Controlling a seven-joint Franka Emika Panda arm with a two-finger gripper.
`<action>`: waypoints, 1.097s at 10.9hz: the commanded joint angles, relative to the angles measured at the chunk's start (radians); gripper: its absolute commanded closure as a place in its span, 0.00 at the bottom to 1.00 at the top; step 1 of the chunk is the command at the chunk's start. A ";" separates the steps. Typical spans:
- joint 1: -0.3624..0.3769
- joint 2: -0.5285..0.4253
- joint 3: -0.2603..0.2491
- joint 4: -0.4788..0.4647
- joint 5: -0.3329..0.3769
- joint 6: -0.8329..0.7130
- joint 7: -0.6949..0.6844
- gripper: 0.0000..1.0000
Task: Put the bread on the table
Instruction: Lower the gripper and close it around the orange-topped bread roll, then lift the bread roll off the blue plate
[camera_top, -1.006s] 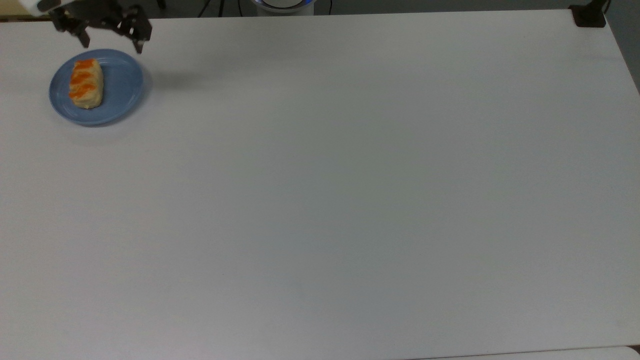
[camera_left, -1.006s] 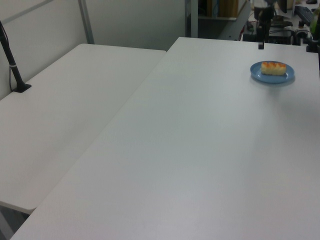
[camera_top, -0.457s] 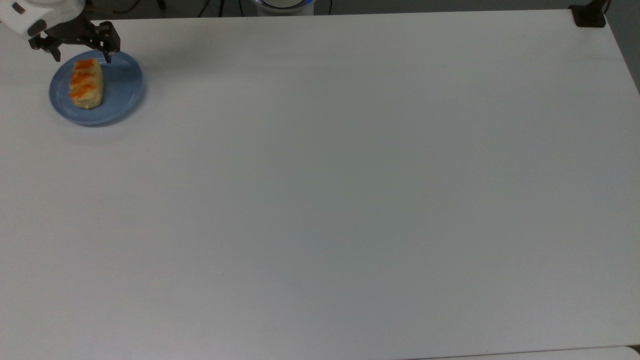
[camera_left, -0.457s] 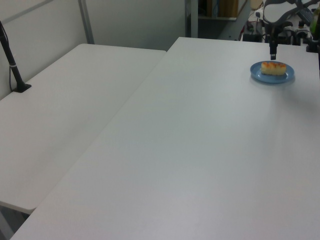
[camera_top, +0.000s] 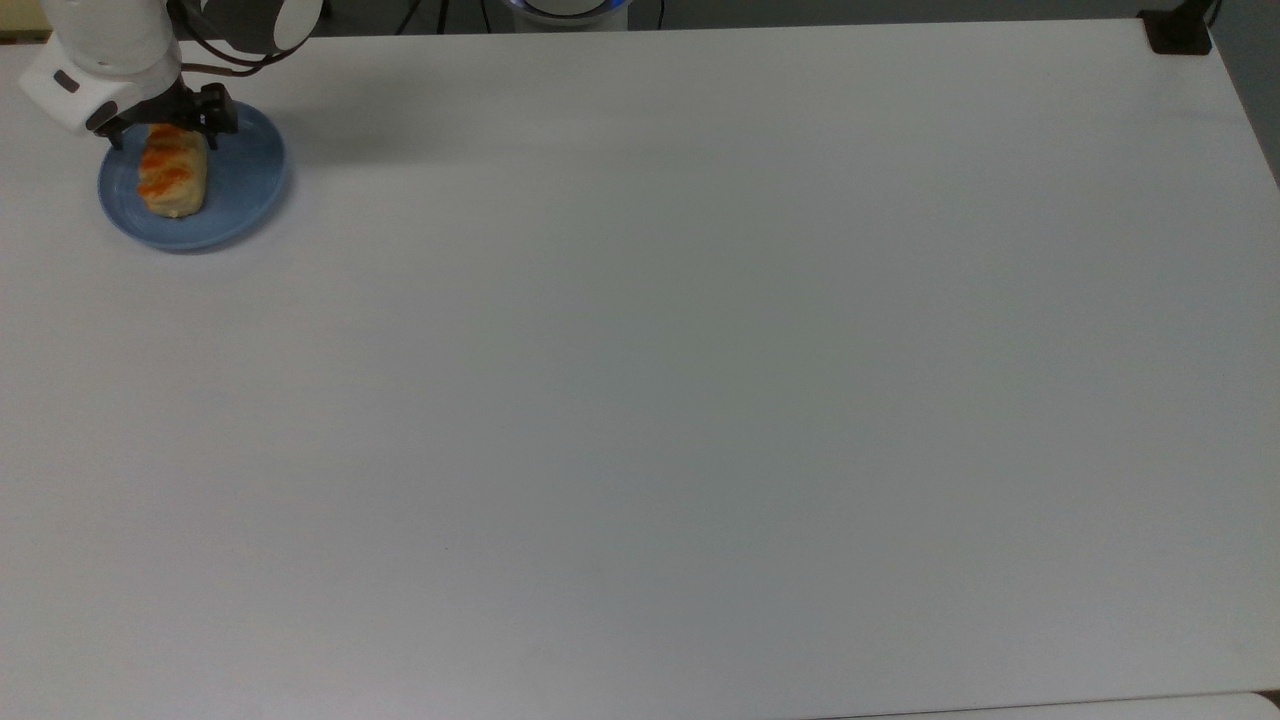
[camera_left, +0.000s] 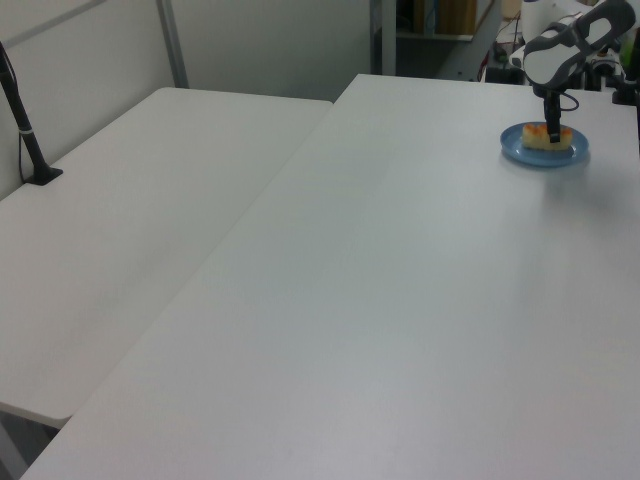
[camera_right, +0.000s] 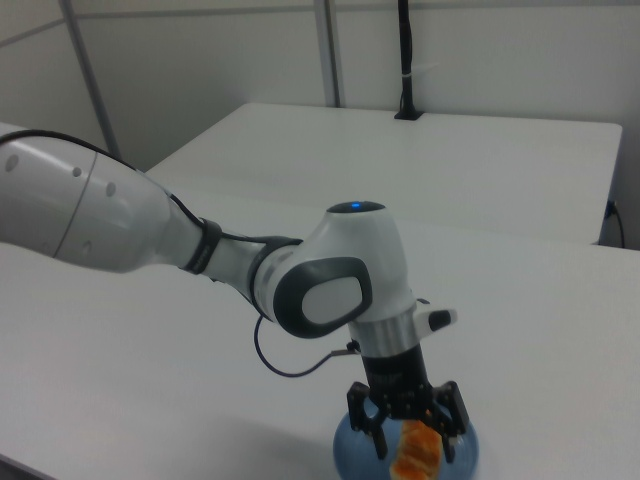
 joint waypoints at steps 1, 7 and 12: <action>-0.012 0.021 0.001 -0.003 0.008 0.031 -0.020 0.18; 0.094 -0.047 0.012 0.037 0.146 -0.082 0.084 0.67; 0.170 -0.138 0.106 0.152 0.146 -0.368 0.199 0.66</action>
